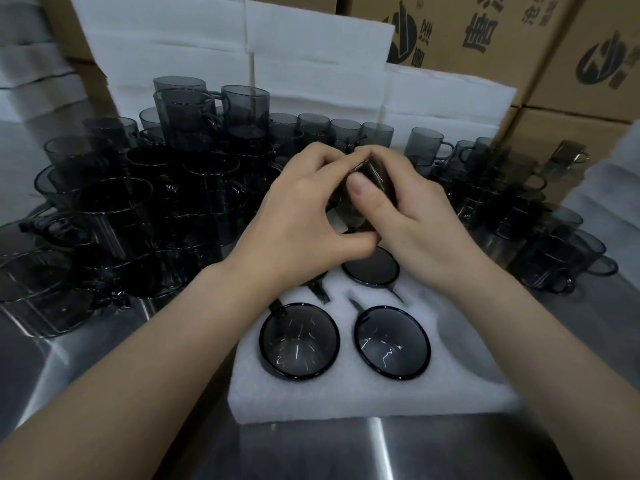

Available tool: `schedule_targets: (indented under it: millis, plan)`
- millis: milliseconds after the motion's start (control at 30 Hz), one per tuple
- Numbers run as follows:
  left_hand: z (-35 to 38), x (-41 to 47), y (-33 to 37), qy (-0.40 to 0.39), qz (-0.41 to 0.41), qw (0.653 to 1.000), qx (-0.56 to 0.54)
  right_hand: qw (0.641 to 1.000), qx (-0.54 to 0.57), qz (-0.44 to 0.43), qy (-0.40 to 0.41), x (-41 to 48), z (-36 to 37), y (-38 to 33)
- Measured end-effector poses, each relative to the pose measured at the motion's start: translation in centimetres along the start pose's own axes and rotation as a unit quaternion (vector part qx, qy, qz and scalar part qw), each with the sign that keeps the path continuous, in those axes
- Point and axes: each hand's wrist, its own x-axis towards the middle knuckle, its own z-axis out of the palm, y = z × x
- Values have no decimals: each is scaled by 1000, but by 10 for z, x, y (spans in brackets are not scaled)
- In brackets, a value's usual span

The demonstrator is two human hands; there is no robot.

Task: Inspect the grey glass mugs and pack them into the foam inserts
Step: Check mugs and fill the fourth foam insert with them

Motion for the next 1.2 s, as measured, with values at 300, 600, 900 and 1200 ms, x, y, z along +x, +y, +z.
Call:
schedule_targets:
  millis: [300,600,900,1200]
  plan:
    - [0,-1,2,19,21,1000,6,973,220,70,29,5,-2,1]
    - [0,-2,0,8,75,997,-11,878,440,186,-29,12,-6,9]
    - [-6,-2,5,16,96,995,-24,808,523,192,-192,11,-14,5]
    - [-3,0,-3,-39,70,997,-17,838,511,171,-84,9,-6,6]
